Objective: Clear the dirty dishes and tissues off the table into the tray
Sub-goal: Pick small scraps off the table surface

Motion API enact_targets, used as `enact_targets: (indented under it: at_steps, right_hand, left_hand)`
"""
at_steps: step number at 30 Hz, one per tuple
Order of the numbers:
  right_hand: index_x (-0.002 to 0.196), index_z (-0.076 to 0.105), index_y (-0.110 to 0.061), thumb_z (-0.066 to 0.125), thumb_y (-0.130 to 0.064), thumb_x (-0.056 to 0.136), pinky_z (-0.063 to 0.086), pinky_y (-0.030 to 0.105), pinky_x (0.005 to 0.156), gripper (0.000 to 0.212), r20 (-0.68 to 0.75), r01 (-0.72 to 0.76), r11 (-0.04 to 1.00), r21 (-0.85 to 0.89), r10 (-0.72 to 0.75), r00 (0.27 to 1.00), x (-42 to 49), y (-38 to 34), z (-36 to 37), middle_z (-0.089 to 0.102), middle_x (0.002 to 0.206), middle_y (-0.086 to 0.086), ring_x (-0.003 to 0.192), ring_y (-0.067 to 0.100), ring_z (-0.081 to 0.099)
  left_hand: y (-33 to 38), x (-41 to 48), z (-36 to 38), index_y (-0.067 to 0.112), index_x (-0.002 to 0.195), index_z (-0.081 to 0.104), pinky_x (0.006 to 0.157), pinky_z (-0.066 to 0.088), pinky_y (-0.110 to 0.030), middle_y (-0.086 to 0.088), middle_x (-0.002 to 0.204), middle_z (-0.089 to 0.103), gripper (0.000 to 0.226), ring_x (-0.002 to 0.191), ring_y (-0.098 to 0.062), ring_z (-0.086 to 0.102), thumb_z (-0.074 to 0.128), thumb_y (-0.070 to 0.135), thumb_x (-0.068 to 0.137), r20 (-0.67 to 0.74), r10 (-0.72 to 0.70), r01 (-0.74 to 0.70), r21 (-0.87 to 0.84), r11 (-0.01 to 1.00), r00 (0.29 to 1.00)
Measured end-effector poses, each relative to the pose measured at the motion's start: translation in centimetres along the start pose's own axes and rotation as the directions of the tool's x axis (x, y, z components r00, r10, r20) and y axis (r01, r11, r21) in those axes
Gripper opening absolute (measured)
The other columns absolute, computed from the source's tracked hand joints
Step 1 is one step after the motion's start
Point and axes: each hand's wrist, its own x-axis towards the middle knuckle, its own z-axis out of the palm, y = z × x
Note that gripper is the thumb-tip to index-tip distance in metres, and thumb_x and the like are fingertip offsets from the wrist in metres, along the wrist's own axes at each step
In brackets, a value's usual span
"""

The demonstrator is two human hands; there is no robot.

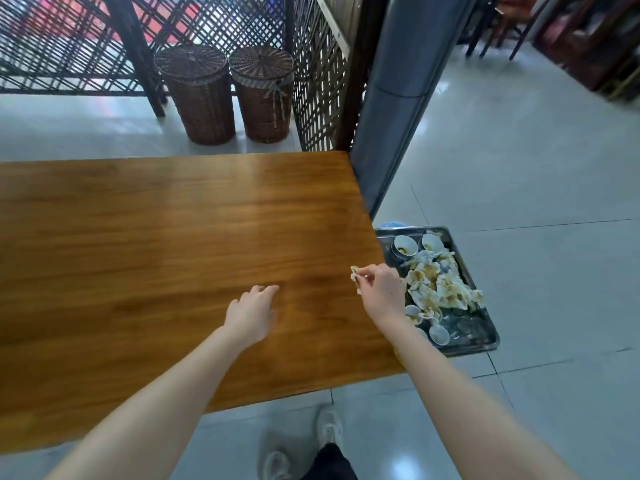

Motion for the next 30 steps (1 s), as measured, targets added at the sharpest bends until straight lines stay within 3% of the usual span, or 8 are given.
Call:
enact_targets:
  at_steps: [3,14,18,20,23,27,30]
  right_hand:
    - [0.103,0.071,-0.015,0.06,-0.02,0.092,0.044,0.046,0.091,0.016,-0.018,-0.046,0.999,0.01,0.046,0.999,-0.8,1.8,-1.8,0.066,0.1,0.004,0.096,0.021,0.055]
    - [0.101,0.072,-0.014,0.061,-0.02,0.092,0.044,0.043,0.09,0.015,-0.021,-0.116,0.992,0.054,0.117,0.993,-1.2,10.4,-6.9,0.066,0.096,0.004,0.092,0.022,0.058]
    - [0.1,0.072,-0.014,0.062,-0.02,0.091,0.042,0.036,0.09,0.014,-0.001,-0.123,0.99,0.073,0.124,0.992,-0.1,15.0,-9.1,0.068,0.096,0.003,0.092,0.021,0.06]
    - [0.099,0.073,-0.014,0.064,-0.018,0.09,0.047,0.041,0.089,0.014,0.008,-0.12,0.989,0.081,0.12,0.993,0.5,17.5,-10.5,0.07,0.096,0.003,0.091,0.02,0.061]
    - [0.099,0.073,-0.014,0.065,-0.018,0.089,0.048,0.042,0.088,0.013,0.023,-0.107,0.991,0.084,0.105,0.994,1.5,21.1,-12.7,0.07,0.098,0.001,0.091,0.017,0.062]
    - [0.096,0.074,-0.015,0.066,-0.015,0.088,0.042,0.026,0.074,0.011,-0.001,-0.079,0.994,0.072,0.079,0.997,2.6,25.6,-15.1,0.07,0.094,0.002,0.079,0.012,0.056]
    - [0.097,0.074,-0.015,0.066,-0.016,0.088,0.047,0.033,0.08,0.012,0.024,-0.088,0.994,0.061,0.086,0.996,3.2,28.1,-16.2,0.07,0.095,0.002,0.084,0.016,0.062]
  left_hand:
    - [1.6,-0.6,0.0,0.026,0.15,0.025,0.1,0.038,-0.043,-0.009,0.147,0.039,0.058,0.13,-0.03,0.044,0.049,0.025,0.098,0.001,0.032,-0.032,-0.011,0.999,0.999]
    - [9.9,0.0,1.6,0.026,0.149,0.028,0.101,0.039,-0.042,-0.007,0.143,0.043,0.055,0.126,-0.029,0.048,0.048,0.024,0.098,-0.011,0.096,-0.096,0.014,0.995,0.995]
    - [14.7,0.6,3.0,0.026,0.149,0.029,0.106,0.035,-0.044,-0.006,0.146,0.042,0.053,0.129,-0.029,0.045,0.044,0.021,0.099,-0.047,0.094,-0.093,0.026,0.995,0.994]
    - [17.6,0.9,3.8,0.026,0.149,0.029,0.107,0.034,-0.045,-0.006,0.147,0.04,0.052,0.131,-0.029,0.044,0.043,0.021,0.099,-0.057,0.104,-0.103,0.024,0.994,0.993]
    - [21.5,1.4,4.7,0.026,0.149,0.031,0.103,0.038,-0.043,-0.006,0.146,0.042,0.051,0.128,-0.028,0.047,0.044,0.024,0.099,-0.076,0.085,-0.085,0.0,0.996,0.993]
    - [26.1,1.8,6.0,0.025,0.148,0.032,0.096,0.042,-0.041,-0.006,0.142,0.045,0.05,0.123,-0.028,0.05,0.044,0.025,0.099,-0.086,0.059,-0.061,-0.012,0.998,0.995]
    - [29.4,2.0,7.1,0.024,0.148,0.031,0.092,0.043,-0.04,-0.006,0.141,0.045,0.051,0.12,-0.029,0.051,0.044,0.025,0.099,-0.076,0.077,-0.076,0.01,0.997,0.994]
